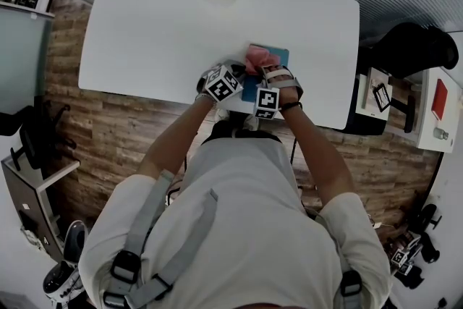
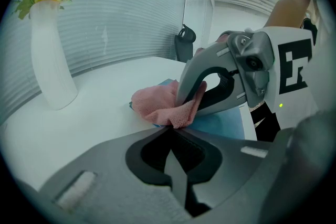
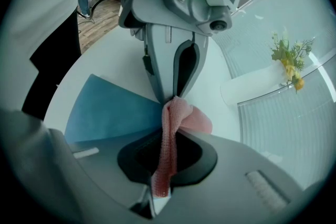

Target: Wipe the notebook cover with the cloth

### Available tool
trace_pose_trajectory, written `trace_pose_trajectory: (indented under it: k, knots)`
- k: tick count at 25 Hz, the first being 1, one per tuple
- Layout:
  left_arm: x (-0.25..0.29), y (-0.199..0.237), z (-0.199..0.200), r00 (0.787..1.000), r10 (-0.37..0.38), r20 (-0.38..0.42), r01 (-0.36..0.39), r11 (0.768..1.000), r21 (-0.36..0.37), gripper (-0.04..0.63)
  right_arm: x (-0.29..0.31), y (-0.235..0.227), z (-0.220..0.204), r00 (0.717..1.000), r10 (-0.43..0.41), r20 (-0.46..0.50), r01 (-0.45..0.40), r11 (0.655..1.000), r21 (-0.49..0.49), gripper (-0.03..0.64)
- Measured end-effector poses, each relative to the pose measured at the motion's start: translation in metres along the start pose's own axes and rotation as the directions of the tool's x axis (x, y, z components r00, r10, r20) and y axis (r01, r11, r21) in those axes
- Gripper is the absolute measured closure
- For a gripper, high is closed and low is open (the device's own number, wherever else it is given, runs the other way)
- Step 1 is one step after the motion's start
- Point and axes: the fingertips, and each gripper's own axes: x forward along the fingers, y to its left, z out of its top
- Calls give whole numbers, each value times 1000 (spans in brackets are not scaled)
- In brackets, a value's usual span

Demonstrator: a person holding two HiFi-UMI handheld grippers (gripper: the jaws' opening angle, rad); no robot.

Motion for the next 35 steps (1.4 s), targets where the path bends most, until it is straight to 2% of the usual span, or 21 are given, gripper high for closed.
trace_pose_trajectory:
  k: [35]
  knots:
    - [2, 0, 0, 1000, -4, -6, 4, 1000, -7, 595, -19, 29, 13, 999, 35, 25, -35, 999, 8, 611]
